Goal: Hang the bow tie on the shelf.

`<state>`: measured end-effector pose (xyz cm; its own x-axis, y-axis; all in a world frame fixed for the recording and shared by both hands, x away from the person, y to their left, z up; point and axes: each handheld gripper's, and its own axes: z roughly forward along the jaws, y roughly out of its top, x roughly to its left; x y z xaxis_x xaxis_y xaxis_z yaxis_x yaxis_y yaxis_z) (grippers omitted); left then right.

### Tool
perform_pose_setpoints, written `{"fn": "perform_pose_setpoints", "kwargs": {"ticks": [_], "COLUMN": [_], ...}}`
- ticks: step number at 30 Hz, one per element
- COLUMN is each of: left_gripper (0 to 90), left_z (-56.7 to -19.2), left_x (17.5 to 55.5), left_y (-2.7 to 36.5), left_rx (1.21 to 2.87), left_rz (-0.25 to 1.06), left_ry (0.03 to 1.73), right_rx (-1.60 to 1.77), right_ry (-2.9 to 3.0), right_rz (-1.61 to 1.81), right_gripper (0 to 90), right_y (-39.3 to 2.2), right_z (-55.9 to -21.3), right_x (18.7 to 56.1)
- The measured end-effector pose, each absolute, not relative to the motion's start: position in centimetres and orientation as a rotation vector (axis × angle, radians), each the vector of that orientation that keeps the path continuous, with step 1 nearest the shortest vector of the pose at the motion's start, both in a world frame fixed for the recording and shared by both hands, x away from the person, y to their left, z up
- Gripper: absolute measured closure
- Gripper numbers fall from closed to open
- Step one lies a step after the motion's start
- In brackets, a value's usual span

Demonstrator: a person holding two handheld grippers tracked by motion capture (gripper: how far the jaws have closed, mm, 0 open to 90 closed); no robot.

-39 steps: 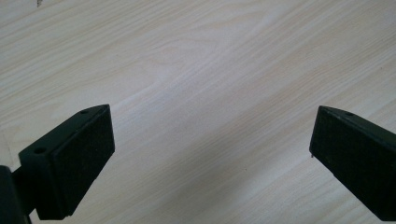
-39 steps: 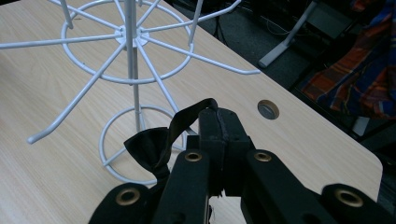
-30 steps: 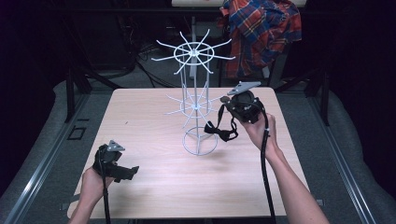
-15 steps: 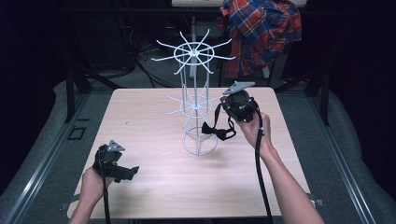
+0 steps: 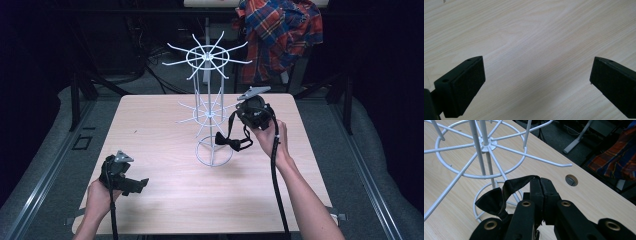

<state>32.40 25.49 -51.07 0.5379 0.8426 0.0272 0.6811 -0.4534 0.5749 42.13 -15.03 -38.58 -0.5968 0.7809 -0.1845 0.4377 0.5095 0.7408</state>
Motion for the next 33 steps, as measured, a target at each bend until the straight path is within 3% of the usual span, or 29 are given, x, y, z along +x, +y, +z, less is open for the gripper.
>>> {"fn": "perform_pose_setpoints", "kwargs": {"ticks": [17,33], "left_gripper": [0.2,0.2], "left_z": [-51.1,-51.0], "left_x": [32.4,32.4], "left_y": [25.5,25.4], "left_rx": [2.279,2.281], "left_rz": [0.416,0.416], "left_ry": [1.232,1.232], "right_rx": [1.010,0.993], "right_ry": [2.235,2.279], "right_rz": [0.935,0.960], "right_gripper": [72.1,42.2], "right_y": [-15.7,-17.2], "right_z": [-37.9,-36.3], "right_x": [41.5,38.7]}}
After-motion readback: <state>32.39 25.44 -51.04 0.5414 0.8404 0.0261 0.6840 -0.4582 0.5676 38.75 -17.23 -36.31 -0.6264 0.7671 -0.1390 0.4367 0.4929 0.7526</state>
